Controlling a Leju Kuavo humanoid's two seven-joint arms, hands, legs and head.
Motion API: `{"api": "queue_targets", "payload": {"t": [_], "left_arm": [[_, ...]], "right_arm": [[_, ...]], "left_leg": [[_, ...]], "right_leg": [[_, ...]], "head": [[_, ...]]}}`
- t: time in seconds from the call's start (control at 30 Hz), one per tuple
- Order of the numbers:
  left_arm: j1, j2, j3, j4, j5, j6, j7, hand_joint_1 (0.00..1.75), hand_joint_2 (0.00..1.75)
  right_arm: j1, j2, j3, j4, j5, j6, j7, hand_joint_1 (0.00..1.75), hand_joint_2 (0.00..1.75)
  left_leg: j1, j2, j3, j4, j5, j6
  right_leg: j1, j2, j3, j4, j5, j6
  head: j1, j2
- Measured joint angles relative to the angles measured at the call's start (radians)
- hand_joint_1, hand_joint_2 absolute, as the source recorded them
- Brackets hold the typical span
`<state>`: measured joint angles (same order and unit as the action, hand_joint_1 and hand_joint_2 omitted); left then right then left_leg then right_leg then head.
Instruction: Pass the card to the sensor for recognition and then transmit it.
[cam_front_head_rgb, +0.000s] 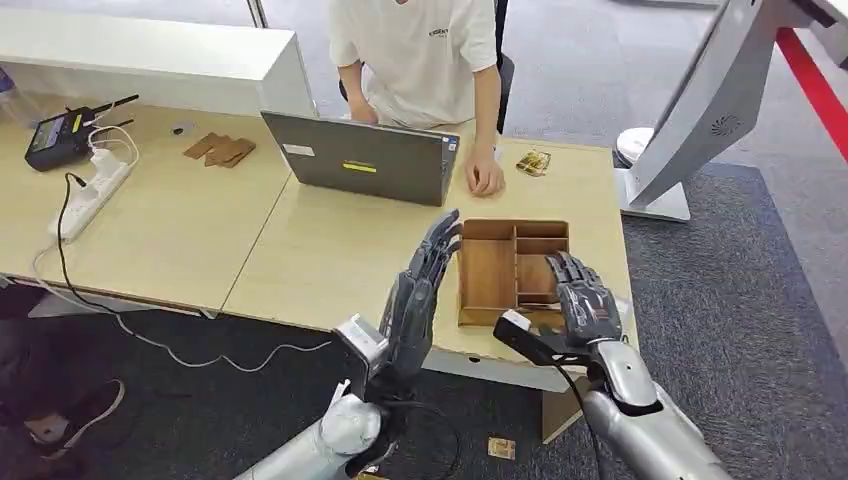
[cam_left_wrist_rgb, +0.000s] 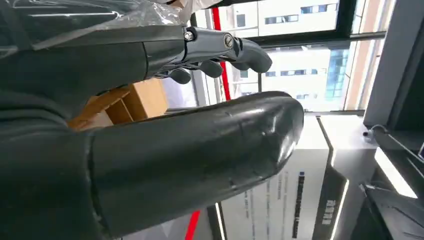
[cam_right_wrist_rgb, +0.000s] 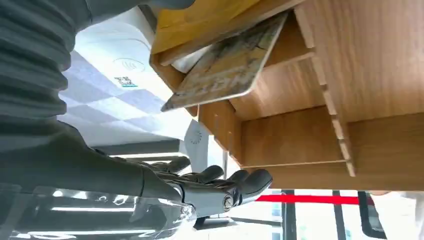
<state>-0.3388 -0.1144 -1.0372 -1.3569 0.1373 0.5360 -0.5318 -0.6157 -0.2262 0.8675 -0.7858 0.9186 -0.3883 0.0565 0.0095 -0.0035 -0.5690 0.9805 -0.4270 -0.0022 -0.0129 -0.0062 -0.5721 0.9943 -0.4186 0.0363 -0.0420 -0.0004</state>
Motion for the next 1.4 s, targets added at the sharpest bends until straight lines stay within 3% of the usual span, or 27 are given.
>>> {"api": "queue_targets", "payload": {"t": [0.27,0.3,0.33,0.37,1.4], "left_arm": [[0.000,0.000,0.000,0.000,0.001,0.013,0.000,0.00,0.00],[0.000,0.000,0.000,0.000,0.001,0.013,0.000,0.00,0.00],[0.000,0.000,0.000,0.000,0.001,0.013,0.001,0.00,0.00],[0.000,0.000,0.000,0.000,0.001,0.013,0.001,0.00,0.00],[0.002,0.000,-0.004,-0.002,-0.005,-0.006,0.014,0.00,0.00]], "right_arm": [[0.001,0.005,0.006,-0.029,0.000,0.011,-0.002,0.02,1.75],[0.001,0.005,0.006,-0.031,0.000,0.011,-0.002,0.93,1.75],[0.001,0.005,0.006,-0.033,0.000,0.011,-0.002,1.50,1.75],[0.001,0.005,0.006,-0.034,0.000,0.011,-0.002,1.75,1.75],[0.034,-0.013,0.005,-0.063,-0.023,0.042,0.021,1.75,1.75]], "left_leg": [[0.000,0.000,0.000,0.000,0.000,0.000],[0.000,0.000,0.000,0.000,0.000,0.000],[0.000,0.000,0.000,0.000,0.000,0.000],[0.000,0.000,0.000,0.000,0.000,0.000],[0.000,0.000,0.000,0.000,0.000,0.000]], "right_leg": [[0.000,0.000,0.000,0.000,0.000,0.000],[0.000,0.000,0.000,0.000,0.000,0.000],[0.000,0.000,0.000,0.000,0.000,0.000],[0.000,0.000,0.000,0.000,0.000,0.000],[0.000,0.000,0.000,0.000,0.000,0.000]], "head": [[0.000,0.000],[0.000,0.000],[0.000,0.000],[0.000,0.000],[0.000,0.000]]}}
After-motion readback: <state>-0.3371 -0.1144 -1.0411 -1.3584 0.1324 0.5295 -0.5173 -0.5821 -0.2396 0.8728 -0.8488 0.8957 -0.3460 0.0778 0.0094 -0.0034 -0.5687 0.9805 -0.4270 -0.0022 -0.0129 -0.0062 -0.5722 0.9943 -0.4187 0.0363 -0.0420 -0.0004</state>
